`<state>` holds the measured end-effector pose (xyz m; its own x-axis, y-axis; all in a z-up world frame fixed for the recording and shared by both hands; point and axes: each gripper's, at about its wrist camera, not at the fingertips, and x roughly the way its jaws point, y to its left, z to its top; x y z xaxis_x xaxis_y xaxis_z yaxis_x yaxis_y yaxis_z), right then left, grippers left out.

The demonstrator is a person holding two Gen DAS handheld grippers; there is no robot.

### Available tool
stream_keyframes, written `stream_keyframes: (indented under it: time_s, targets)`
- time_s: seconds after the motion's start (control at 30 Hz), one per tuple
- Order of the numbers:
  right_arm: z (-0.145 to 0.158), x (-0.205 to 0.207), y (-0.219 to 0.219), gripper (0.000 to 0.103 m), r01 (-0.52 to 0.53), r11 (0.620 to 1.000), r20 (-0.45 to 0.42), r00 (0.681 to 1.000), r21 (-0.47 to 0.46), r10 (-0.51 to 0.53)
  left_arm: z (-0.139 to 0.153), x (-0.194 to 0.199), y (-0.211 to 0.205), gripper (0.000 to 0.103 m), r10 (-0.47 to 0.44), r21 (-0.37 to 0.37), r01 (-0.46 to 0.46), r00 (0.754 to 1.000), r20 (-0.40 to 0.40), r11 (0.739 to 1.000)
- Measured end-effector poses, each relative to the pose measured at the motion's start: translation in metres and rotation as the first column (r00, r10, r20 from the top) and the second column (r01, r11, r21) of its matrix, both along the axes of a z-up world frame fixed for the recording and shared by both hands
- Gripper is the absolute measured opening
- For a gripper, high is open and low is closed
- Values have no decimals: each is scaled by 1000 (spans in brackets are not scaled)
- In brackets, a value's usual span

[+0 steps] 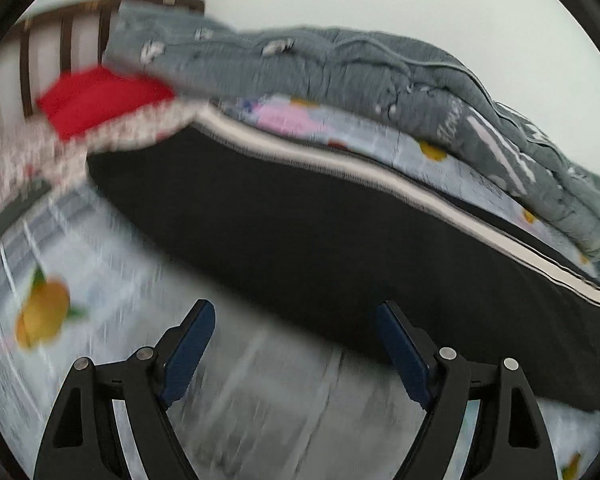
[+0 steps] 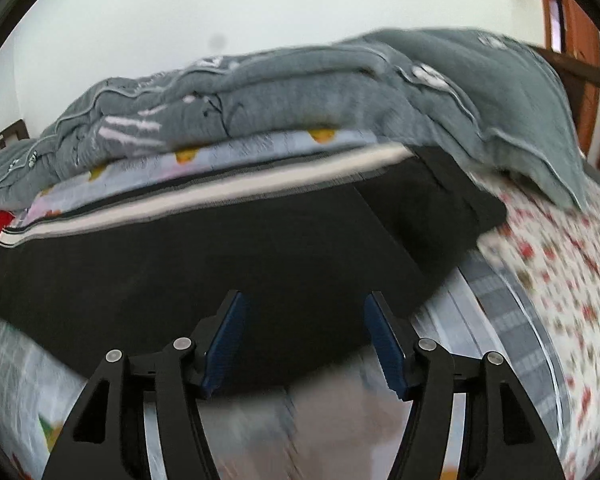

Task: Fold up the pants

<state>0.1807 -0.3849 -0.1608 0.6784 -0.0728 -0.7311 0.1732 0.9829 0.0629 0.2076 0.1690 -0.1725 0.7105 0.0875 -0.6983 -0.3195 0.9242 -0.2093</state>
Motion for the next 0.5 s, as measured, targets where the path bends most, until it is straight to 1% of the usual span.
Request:
stream_keyframes:
  time_s: [0.03,0.07,0.13,0.17,0.23,0.27,0.3,0.4,0.5]
  targets:
    - [-4,-8,-5,62,6,1000,-14,1000,18,-6,-5,-8,3,82,-5,-28,4,1000,-4,1000]
    - [-10,-16,-12,62,16,999,-30,999,42,-15,-7,-15,5,82,-7,-40,7,1000,2,999]
    - [-17,-25,-19,62,27,997,-36,999,66,-25,-9,-25,6,82,-18,-40,18,1000,15,999]
    - [-19,-27,-21,62,32,997,-32,999,64,-30,-10,-25,7,82,-24,-44,24,1000,11,999]
    - [-19,-26,-22,62,41,997,-29,999,65,-39,-10,-22,12,82,-20,-78,20,1000,2,997]
    - [-19,-23,-24,62,45,995,-33,999,85,-42,-10,-19,17,82,-10,-112,11,1000,3,994]
    - [-19,-18,-24,62,45,993,-37,998,105,-41,-10,-16,24,82,8,-170,-6,1000,10,985]
    - [-20,4,-25,62,49,987,-60,997,150,-40,-12,-3,41,80,42,-276,-37,999,13,961]
    - [-26,27,-30,61,80,978,-83,994,192,-65,-16,19,50,67,76,-317,-78,997,-19,945]
